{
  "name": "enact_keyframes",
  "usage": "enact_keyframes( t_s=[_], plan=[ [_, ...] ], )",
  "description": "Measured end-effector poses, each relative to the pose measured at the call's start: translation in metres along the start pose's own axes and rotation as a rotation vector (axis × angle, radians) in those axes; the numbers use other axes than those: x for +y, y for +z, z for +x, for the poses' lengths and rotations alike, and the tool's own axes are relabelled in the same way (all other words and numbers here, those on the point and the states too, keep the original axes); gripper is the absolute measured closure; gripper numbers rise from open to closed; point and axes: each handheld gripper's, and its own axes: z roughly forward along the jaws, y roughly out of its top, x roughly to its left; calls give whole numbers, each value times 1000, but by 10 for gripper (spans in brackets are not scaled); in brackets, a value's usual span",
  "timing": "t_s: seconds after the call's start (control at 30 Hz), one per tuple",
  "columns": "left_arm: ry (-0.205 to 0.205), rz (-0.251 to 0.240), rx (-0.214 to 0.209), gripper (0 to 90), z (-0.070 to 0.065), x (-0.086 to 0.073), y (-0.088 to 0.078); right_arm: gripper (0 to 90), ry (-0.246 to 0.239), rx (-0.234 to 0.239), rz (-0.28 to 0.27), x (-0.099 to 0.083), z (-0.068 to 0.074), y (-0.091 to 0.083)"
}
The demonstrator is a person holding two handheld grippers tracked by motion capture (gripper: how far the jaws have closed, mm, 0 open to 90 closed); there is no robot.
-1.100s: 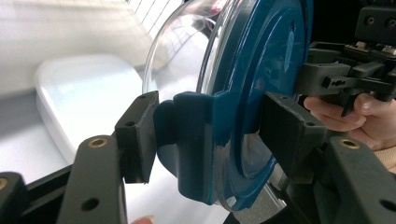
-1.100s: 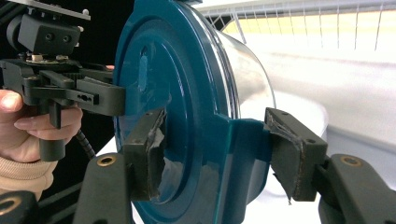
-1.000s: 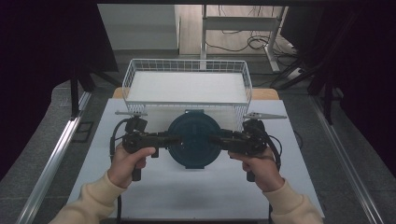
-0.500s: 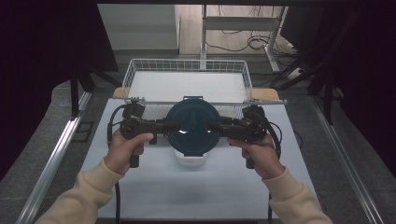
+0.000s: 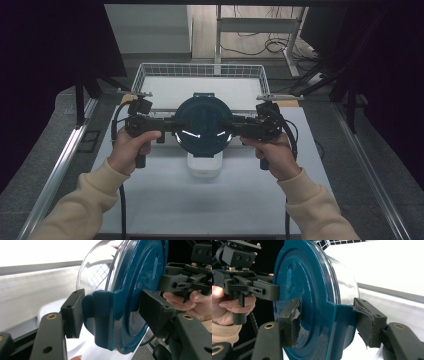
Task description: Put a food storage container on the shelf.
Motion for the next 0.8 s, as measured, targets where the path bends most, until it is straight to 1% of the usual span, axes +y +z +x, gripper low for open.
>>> enact_keyframes(
  t_s=[0.2,0.4,0.43,0.6,0.8],
  plan=[
    [-9,0,-7,383,4,10,2,411,-7,-9,-3,9,-3,2],
    [-1,-6,-5,383,4,23,0,415,-12,-4,-10,21,-5,3],
    [-4,-11,-5,383,4,25,0,414,-11,-4,-15,23,-5,3],
    [10,-14,-5,383,2,38,-1,415,-16,-4,-29,35,-6,2],
    [6,-27,-6,383,4,50,0,415,-26,-6,-31,48,-9,2]
  ],
)
